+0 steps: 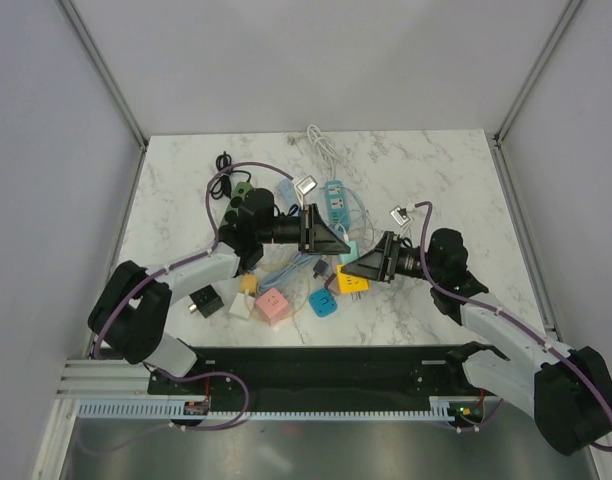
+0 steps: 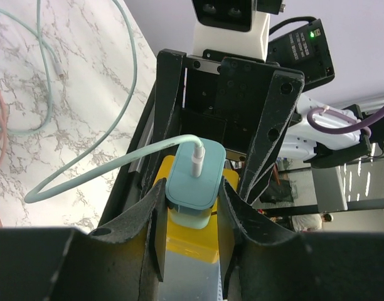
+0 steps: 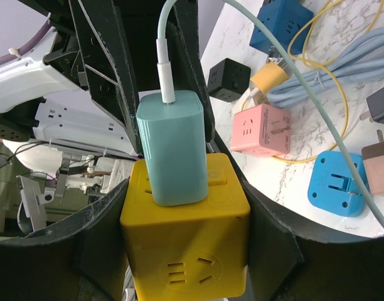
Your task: Pull the plug off the socket
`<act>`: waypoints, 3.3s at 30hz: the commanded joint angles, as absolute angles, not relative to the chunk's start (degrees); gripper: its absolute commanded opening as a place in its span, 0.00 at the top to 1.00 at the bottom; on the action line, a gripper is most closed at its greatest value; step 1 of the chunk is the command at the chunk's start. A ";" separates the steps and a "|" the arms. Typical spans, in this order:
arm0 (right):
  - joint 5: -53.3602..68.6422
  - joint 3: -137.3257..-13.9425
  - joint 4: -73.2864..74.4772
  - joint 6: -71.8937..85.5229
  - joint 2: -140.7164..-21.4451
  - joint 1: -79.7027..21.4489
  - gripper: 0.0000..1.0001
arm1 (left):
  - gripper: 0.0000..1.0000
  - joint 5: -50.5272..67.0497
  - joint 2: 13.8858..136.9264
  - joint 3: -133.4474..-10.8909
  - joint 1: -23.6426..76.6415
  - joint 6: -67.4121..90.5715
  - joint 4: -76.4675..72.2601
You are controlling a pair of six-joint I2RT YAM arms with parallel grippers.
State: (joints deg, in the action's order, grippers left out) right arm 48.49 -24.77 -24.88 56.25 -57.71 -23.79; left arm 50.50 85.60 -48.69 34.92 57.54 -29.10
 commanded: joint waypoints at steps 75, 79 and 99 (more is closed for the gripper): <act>5.36 -32.95 16.16 38.50 -70.23 -31.38 0.02 | 0.28 38.06 72.00 -63.41 28.74 32.34 18.02; 5.36 -36.12 19.15 37.44 -68.65 -31.38 0.02 | 0.27 38.06 63.47 -53.90 28.65 34.44 16.88; 1.05 -35.78 23.12 44.28 -48.44 -31.38 0.02 | 0.25 34.80 21.02 -17.06 28.65 51.05 14.15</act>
State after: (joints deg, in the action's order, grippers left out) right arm 2.55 -38.44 24.16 40.75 -51.48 -31.35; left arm 35.51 24.80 -20.10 28.73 44.77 16.27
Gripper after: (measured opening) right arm 0.982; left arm 0.747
